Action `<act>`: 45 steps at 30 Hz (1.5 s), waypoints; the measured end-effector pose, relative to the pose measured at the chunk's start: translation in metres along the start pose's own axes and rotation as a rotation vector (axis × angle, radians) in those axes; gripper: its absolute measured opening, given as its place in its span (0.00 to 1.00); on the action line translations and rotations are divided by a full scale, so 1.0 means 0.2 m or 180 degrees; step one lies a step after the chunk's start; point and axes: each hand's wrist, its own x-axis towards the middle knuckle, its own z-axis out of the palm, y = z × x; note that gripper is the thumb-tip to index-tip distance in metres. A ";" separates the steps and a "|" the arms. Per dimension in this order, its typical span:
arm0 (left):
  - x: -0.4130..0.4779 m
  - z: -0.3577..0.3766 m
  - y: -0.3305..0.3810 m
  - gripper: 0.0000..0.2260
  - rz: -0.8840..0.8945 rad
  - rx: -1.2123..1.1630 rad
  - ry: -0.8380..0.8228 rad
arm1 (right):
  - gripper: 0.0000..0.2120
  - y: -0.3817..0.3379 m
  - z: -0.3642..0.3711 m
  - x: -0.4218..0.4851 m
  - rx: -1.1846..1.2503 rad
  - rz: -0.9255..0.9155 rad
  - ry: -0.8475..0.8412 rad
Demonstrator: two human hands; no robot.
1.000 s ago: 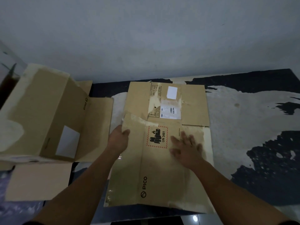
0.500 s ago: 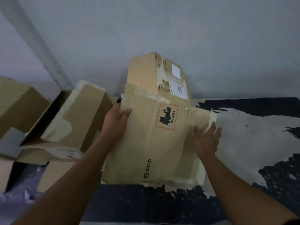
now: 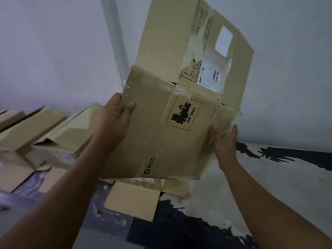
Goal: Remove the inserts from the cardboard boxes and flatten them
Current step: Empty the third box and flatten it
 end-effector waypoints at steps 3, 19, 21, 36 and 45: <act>-0.05 -0.34 -0.13 0.10 -0.0046 0.0097 0.0331 | 0.46 -0.15 0.21 -0.14 0.0252 -0.0043 -0.0097; -0.54 -1.80 -1.06 0.07 -0.1032 0.1013 0.1958 | 0.12 -0.49 1.71 -1.20 0.0010 -0.1091 -0.1362; -0.59 -1.97 -1.17 0.08 -0.1144 0.1125 0.2100 | 0.11 -0.51 1.95 -1.33 -0.0052 -0.1325 -0.1600; -0.25 -3.23 -2.35 0.09 -0.1789 0.1592 0.2565 | 0.11 -0.73 3.88 -2.08 0.0111 -0.1260 -0.2745; -0.08 -4.06 -3.30 0.07 -0.2266 0.1159 0.2121 | 0.07 -0.68 5.01 -2.60 0.0045 -0.1146 -0.2633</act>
